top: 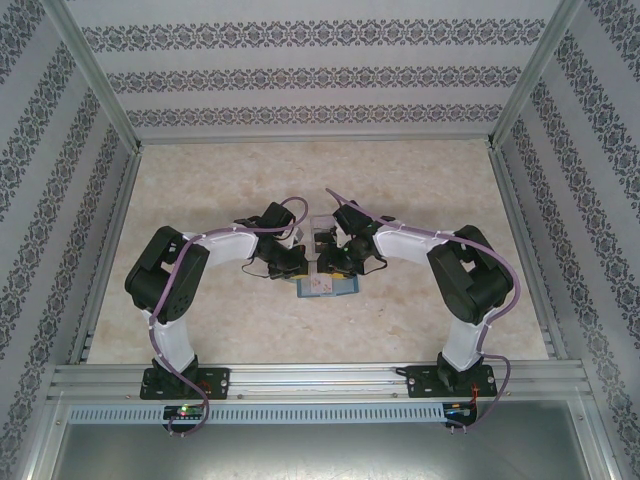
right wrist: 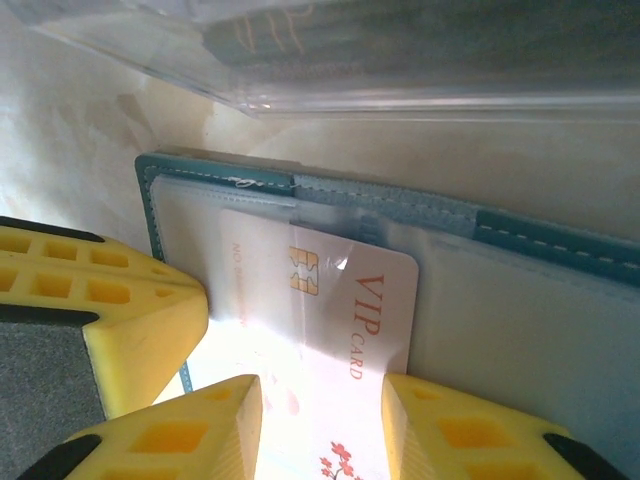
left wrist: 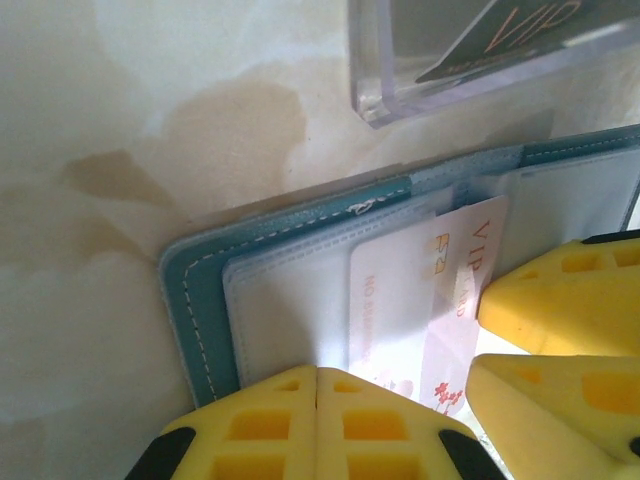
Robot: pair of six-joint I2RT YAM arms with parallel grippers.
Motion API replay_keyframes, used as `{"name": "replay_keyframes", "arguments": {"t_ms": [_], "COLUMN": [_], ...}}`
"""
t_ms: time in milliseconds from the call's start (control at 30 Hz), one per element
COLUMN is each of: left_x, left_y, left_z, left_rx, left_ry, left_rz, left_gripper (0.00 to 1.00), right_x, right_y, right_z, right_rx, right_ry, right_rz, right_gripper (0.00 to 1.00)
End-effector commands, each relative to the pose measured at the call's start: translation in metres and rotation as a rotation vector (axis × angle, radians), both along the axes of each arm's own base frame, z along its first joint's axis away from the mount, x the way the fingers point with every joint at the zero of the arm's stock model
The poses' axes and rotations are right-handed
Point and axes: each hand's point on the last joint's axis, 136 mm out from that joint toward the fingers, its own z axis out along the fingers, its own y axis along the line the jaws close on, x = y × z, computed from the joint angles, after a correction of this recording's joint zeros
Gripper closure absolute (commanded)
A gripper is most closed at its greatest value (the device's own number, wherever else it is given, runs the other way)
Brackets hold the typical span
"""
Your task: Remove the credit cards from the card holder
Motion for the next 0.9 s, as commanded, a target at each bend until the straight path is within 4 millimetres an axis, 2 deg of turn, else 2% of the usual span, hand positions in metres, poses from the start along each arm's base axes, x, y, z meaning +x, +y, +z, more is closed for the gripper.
{"name": "replay_keyframes", "arguments": {"t_ms": [0, 400, 867], "left_x": [-0.017, -0.016, -0.017], "left_y": [0.012, 0.01, 0.008], "left_z": [-0.02, -0.017, -0.019], "left_rx": [0.095, 0.093, 0.098], "left_ry": [0.063, 0.061, 0.07], "left_rz": [-0.02, -0.024, -0.028], "left_gripper": [1.0, 1.0, 1.0], "right_x": [0.007, 0.004, 0.001], "right_y": [-0.001, -0.011, -0.001], "right_z": [0.018, 0.003, -0.009], "right_rx": [0.028, -0.028, 0.02], "right_ry": [-0.044, -0.016, 0.024], "right_rz": [-0.01, -0.012, 0.002], "right_gripper": [0.61, 0.61, 0.66]}}
